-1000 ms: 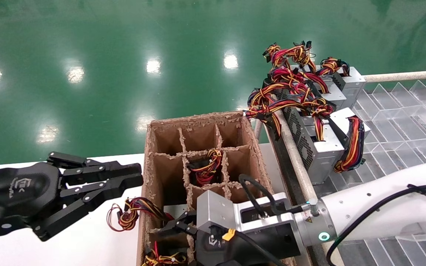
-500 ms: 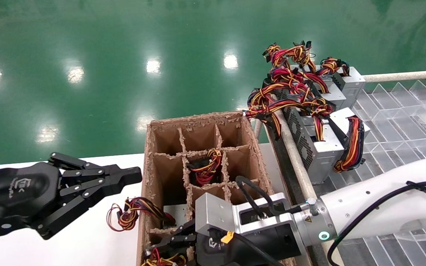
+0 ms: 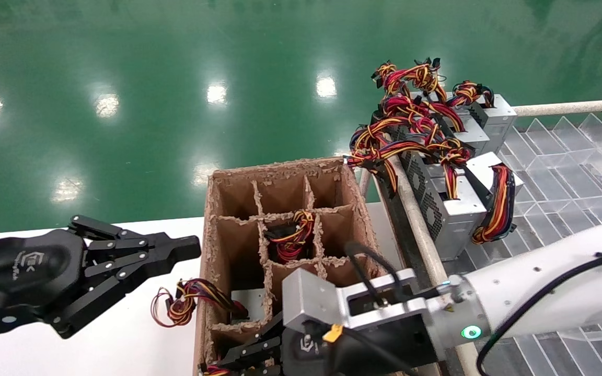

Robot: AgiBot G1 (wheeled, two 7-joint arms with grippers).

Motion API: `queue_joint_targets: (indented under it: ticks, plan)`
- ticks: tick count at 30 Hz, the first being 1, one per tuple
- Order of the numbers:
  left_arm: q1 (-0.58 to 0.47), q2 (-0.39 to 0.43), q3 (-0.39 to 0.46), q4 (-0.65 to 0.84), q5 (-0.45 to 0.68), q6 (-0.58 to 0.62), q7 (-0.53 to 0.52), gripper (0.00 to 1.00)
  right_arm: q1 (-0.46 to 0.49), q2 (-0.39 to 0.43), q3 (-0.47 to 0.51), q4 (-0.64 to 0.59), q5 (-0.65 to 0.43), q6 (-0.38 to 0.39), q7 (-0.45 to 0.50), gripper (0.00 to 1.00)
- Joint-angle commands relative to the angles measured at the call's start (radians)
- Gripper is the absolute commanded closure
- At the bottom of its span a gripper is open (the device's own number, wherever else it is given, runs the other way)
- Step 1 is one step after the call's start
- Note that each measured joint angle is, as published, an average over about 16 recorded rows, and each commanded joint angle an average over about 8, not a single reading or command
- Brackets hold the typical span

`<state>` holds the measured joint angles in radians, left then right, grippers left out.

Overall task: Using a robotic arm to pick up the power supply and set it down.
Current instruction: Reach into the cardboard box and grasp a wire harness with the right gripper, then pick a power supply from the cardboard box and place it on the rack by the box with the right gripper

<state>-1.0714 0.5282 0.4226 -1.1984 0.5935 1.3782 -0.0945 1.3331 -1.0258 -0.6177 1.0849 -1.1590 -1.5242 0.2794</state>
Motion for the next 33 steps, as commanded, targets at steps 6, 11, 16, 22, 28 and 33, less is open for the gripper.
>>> queue_joint_targets:
  ticks: [6, 11, 16, 22, 28, 33]
  plan:
    - [0.0, 0.0, 0.0, 0.0, 0.0, 0.0, 0.0, 1.0, 0.05, 0.052, 0.024, 0.023, 0.05, -0.038, 0.012, 1.0]
    - [0.0, 0.0, 0.0, 0.0, 0.0, 0.0, 0.0, 1.0, 0.11, 0.105, 0.036, 0.064, 0.071, -0.04, 0.03, 1.0]
    - [0.0, 0.0, 0.0, 0.0, 0.0, 0.0, 0.0, 1.0, 0.164, 0.153, 0.053, 0.088, 0.109, -0.042, 0.049, 1.0]
    - [0.0, 0.0, 0.0, 0.0, 0.0, 0.0, 0.0, 1.0, 0.239, 0.21, 0.07, 0.085, 0.183, -0.054, 0.054, 1.0]
    - [0.0, 0.0, 0.0, 0.0, 0.0, 0.0, 0.0, 1.0, 0.332, 0.263, 0.079, 0.026, 0.288, -0.063, 0.047, 1.0]
    - [0.0, 0.0, 0.0, 0.0, 0.0, 0.0, 0.0, 1.0, 0.416, 0.299, 0.071, -0.048, 0.379, -0.068, 0.031, 1.0]
